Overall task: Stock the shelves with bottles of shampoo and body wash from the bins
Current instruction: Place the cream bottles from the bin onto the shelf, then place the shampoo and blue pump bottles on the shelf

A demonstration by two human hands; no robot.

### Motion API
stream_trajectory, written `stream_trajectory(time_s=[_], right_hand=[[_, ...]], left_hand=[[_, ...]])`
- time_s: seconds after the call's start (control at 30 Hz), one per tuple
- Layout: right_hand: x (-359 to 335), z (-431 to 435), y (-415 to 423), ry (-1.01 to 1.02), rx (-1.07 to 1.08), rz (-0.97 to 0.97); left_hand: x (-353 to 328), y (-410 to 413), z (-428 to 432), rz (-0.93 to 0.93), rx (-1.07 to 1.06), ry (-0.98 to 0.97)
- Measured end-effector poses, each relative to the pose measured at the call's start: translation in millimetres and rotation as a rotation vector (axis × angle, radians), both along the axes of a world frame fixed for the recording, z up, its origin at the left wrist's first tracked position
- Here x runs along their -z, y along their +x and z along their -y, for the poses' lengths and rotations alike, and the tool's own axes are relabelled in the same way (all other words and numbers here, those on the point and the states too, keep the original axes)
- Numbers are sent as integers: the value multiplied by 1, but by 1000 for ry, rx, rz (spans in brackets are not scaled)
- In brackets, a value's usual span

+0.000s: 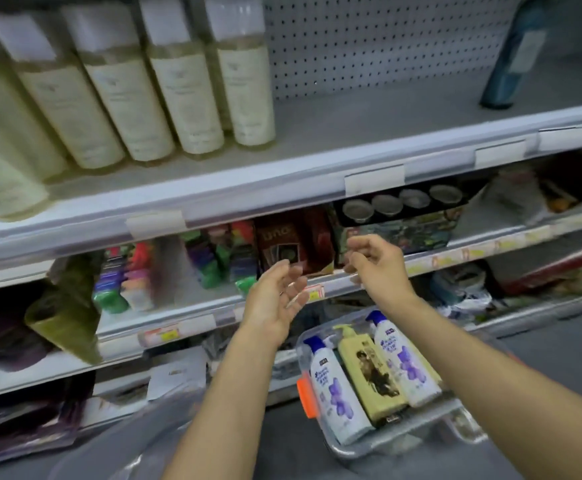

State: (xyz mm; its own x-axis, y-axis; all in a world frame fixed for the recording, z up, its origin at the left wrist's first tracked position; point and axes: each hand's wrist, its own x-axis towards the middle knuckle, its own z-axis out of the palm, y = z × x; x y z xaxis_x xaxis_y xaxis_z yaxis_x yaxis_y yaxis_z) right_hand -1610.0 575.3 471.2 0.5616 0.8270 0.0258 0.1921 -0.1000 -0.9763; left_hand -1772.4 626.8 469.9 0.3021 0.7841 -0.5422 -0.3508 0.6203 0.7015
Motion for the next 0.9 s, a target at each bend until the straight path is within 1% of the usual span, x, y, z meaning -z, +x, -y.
stream_trajectory(time_s=[0.2,0.33,0.4,0.47,0.53,0.67,0.7,0.8,0.9], right_hand=[[68,25,79,-220,-37,-57],[117,45,104,-432,-54,-97],[143,53,112,-524,-41,-78],[165,59,118,-607,-27,-42],[187,62,125,-693,-25,-52],[223,66,134,-826,-39,-4],[228,67,135,-849,-47,-25],[242,67,138,-887,-45,-114],[251,67,140,-930,-86,-51]], left_hand=[[66,62,30,-52,8,-175],[115,78,48,-96,-5,-325],[133,85,56,-119,-3,-381],[145,93,63,-133,5,-418],[156,104,66,-147,37,-439],[174,127,63,-191,173,-448],[178,134,59,-211,217,-441],[194,160,42,-289,332,-351],[207,184,28,-429,454,-206]])
